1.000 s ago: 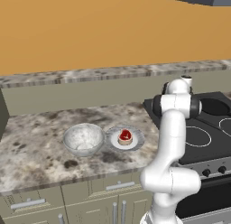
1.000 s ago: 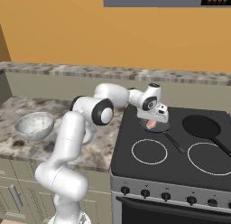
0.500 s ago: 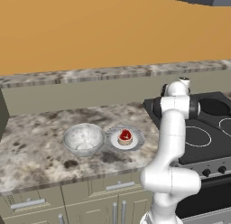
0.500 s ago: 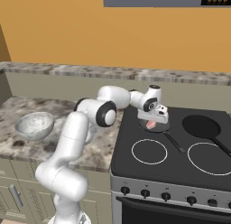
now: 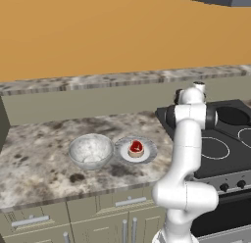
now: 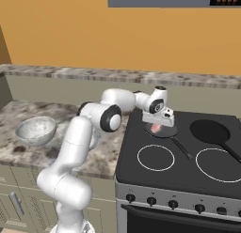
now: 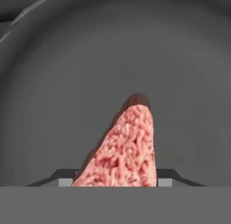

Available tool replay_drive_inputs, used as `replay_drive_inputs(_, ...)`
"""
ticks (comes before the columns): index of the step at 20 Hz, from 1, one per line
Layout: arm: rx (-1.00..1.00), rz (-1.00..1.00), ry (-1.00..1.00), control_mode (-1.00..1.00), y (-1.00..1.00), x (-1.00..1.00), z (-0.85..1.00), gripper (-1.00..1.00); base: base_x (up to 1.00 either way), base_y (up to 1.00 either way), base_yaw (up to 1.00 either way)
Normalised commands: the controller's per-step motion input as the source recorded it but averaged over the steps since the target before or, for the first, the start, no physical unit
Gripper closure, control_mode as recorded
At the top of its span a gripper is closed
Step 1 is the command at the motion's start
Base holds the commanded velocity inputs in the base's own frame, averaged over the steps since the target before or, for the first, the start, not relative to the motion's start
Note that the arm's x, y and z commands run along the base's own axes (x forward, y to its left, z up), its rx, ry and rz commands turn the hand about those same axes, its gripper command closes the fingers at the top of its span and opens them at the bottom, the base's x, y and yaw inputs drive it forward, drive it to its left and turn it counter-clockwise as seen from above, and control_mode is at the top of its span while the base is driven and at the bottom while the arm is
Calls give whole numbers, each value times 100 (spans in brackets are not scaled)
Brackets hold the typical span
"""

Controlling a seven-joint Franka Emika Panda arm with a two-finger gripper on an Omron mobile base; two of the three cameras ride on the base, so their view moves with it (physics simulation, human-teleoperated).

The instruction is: Place one of the steaks on the plate and the other in the bowl. Then place the bowl in the fridge.

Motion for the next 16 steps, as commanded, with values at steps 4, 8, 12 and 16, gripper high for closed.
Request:
replay_drive_inputs(4, 0, 1, -7, -100, 62, -45, 84, 100, 0, 0, 0)
replay_drive_inputs(8, 0, 12, 6, -100, 100, -37, 95, 100, 0, 0, 0)
replay_drive_inputs(12, 0, 16, 5, -100, 100, -68, 89, 100, 0, 0, 0)
replay_drive_inputs(16, 0, 35, 7, -100, 100, -61, 53, 100, 0, 0, 0)
